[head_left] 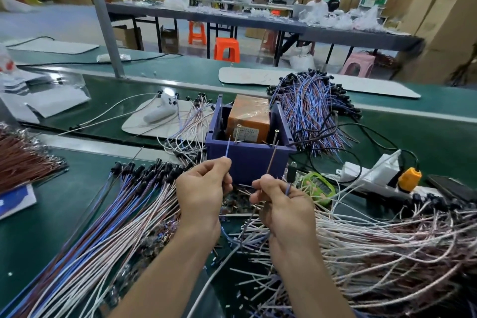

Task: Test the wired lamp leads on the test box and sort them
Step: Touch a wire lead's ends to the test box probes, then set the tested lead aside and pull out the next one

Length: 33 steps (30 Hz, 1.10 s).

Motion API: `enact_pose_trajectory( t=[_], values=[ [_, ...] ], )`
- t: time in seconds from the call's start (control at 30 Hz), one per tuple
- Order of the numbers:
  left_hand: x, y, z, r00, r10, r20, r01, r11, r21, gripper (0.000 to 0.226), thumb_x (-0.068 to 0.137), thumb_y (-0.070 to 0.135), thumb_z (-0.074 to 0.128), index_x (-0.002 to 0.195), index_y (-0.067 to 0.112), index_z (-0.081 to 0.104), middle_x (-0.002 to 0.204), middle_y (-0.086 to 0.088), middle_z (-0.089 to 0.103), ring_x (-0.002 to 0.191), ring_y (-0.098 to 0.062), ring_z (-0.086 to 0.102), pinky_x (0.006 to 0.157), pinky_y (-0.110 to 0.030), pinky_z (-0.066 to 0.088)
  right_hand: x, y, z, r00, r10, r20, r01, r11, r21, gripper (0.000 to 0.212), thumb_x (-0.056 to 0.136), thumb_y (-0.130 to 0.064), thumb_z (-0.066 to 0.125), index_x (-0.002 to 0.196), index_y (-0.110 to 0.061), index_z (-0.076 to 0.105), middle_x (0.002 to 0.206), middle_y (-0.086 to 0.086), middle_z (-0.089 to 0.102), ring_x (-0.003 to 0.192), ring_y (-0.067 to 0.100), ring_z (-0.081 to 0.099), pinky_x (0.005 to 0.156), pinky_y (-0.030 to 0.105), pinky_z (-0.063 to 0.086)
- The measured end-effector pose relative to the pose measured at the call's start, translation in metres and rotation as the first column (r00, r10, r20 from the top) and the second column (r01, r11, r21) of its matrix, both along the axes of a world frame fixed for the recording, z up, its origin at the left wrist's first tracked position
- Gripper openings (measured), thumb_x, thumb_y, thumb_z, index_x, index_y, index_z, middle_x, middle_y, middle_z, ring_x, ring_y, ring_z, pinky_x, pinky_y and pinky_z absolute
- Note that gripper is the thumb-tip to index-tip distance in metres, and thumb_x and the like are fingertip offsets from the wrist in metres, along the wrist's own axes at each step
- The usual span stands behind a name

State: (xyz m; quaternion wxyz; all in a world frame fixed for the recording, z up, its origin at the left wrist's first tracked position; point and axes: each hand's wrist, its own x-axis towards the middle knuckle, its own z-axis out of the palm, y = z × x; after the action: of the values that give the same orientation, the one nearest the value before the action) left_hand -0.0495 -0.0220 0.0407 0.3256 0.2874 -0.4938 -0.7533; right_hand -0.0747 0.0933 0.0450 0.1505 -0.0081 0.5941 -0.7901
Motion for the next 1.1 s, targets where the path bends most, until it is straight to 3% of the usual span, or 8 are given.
enact_pose_trajectory(
  t=[0.37, 0.53, 0.77, 0.93, 1.1],
  values=[
    [-0.005, -0.001, -0.001, 0.998, -0.046, -0.038, 0.047, 0.998, 0.045, 0.028, 0.087, 0.005, 0.075, 0.062, 0.016, 0.074, 0.051, 0.002, 0.057, 0.044, -0.009, 0.046, 0.046, -0.018, 0.042, -0.006, -0.003, 0.001, 1.0, -0.019, 0.016, 0.019, 1.0, -0.024, 0.04, 0.097, -0.014, 0.067, 0.059, -0.017, 0.076, 0.058, 0.004, 0.067, 0.052, 0.015, 0.048, 0.052, 0.025, 0.032],
    [-0.005, -0.002, -0.001, 0.998, -0.053, -0.044, 0.055, 0.997, 0.049, 0.035, 0.088, 0.004, 0.074, 0.056, 0.017, 0.072, 0.05, 0.002, 0.056, 0.043, -0.009, 0.045, 0.044, -0.019, 0.04, -0.008, -0.003, -0.001, 0.999, -0.012, 0.032, 0.013, 0.999, -0.052, 0.032, 0.099, -0.013, 0.065, 0.068, -0.014, 0.073, 0.057, 0.003, 0.063, 0.05, 0.008, 0.053, 0.051, 0.024, 0.031],
    [-0.008, -0.003, -0.006, 0.997, -0.076, -0.028, 0.077, 0.996, 0.04, 0.024, 0.089, 0.004, 0.073, 0.066, 0.014, 0.071, 0.051, 0.002, 0.056, 0.043, -0.008, 0.045, 0.044, -0.018, 0.04, -0.01, -0.001, -0.006, 1.0, -0.002, 0.031, 0.003, 1.0, -0.028, 0.029, 0.1, -0.018, 0.064, 0.075, -0.01, 0.075, 0.055, 0.001, 0.06, 0.044, 0.005, 0.048, 0.043, 0.017, 0.031],
    [-0.01, -0.002, -0.005, 0.995, -0.1, -0.021, 0.101, 0.995, 0.015, 0.039, 0.089, 0.005, 0.072, 0.053, 0.018, 0.073, 0.05, 0.003, 0.055, 0.043, -0.008, 0.044, 0.045, -0.017, 0.04, -0.01, -0.003, -0.006, 1.0, 0.004, 0.011, -0.004, 1.0, -0.03, 0.032, 0.101, -0.016, 0.062, 0.072, -0.011, 0.075, 0.051, -0.001, 0.057, 0.044, 0.005, 0.047, 0.042, 0.015, 0.033],
    [-0.004, -0.005, -0.005, 0.998, -0.054, -0.027, 0.055, 0.998, 0.038, 0.036, 0.089, 0.008, 0.073, 0.055, 0.019, 0.073, 0.052, 0.003, 0.056, 0.045, -0.009, 0.045, 0.046, -0.018, 0.041, -0.004, 0.001, -0.005, 0.999, -0.039, 0.023, 0.041, 0.993, -0.114, 0.037, 0.1, -0.014, 0.063, 0.066, -0.013, 0.076, 0.053, 0.001, 0.056, 0.046, 0.007, 0.046, 0.043, 0.016, 0.032]
  ],
)
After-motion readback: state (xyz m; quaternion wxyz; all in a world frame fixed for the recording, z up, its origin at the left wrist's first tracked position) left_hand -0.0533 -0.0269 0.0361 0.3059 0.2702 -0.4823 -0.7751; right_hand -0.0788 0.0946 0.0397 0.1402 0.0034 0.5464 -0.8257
